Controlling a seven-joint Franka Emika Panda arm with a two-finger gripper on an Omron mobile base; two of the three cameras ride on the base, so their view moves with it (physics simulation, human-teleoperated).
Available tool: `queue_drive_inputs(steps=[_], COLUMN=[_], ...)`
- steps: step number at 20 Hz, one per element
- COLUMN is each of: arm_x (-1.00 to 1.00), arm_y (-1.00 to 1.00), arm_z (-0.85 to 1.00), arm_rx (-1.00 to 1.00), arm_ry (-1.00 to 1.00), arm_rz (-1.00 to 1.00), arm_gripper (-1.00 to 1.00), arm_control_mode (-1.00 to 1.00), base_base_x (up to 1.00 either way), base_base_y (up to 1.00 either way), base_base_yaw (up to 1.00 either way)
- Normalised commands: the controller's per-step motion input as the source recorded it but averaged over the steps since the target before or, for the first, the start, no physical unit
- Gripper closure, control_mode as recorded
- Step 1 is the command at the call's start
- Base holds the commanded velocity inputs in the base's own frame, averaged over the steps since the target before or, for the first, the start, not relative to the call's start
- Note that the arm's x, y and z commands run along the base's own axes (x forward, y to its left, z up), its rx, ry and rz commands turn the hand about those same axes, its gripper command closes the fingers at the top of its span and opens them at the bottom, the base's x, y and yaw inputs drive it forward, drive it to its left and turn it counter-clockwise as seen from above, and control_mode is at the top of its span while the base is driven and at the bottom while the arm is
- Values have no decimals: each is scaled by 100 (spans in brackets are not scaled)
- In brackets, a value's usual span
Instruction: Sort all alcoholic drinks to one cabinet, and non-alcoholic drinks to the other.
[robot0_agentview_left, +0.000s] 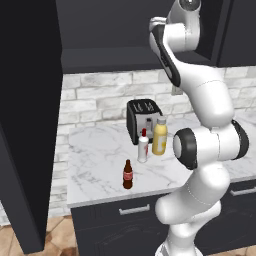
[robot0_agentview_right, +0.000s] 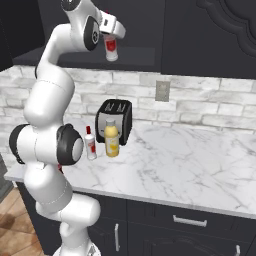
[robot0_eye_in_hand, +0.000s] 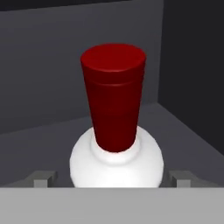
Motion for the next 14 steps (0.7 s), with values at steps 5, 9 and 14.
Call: queue_drive_inputs(steps=[5, 9, 14], arm_x=[4, 0, 0], arm_y=[0, 0, 0], arm_z=[0, 2, 6], arm_rx=[-2, 0, 0], arm_ry=[-11, -1, -1], arm_rz=[0, 0, 0], arm_gripper=[-100, -100, -100], arm_control_mode=[-100, -100, -100], base_base_x=[0, 0, 0], base_base_y=[0, 0, 0], base_base_yaw=[0, 0, 0])
